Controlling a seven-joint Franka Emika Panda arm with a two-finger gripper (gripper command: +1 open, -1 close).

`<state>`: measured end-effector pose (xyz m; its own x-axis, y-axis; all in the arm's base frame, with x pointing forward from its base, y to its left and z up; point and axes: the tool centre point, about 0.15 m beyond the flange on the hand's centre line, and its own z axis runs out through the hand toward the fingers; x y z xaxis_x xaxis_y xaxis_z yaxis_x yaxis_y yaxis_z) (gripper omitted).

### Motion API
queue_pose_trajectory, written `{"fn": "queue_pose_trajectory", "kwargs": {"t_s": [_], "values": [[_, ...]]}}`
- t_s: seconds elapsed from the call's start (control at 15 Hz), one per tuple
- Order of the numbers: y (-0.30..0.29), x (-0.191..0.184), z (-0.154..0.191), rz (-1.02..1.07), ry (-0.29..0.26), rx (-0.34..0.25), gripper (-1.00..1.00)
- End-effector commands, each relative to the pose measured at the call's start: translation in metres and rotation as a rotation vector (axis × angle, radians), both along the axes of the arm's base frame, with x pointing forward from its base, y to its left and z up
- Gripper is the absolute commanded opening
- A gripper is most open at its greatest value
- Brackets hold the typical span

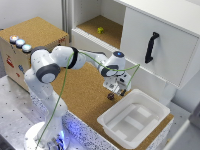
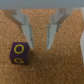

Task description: Push left the purple block

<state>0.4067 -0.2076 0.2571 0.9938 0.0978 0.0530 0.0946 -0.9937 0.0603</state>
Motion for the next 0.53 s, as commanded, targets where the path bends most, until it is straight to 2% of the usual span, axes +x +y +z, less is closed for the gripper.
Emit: {"fn": "queue_pose_trajectory", "kwargs": {"t_s": [0.0, 0.27, 0.47], "values": [[-0.001, 0.011, -0.042, 0.010, -0.005, -0.051, -1.00], [-0.002, 0.011, -0.045, 0.017, -0.011, -0.064, -1.00], [-0.003, -0.005, -0.046, 0.011, 0.006, -0.076, -1.00]]}}
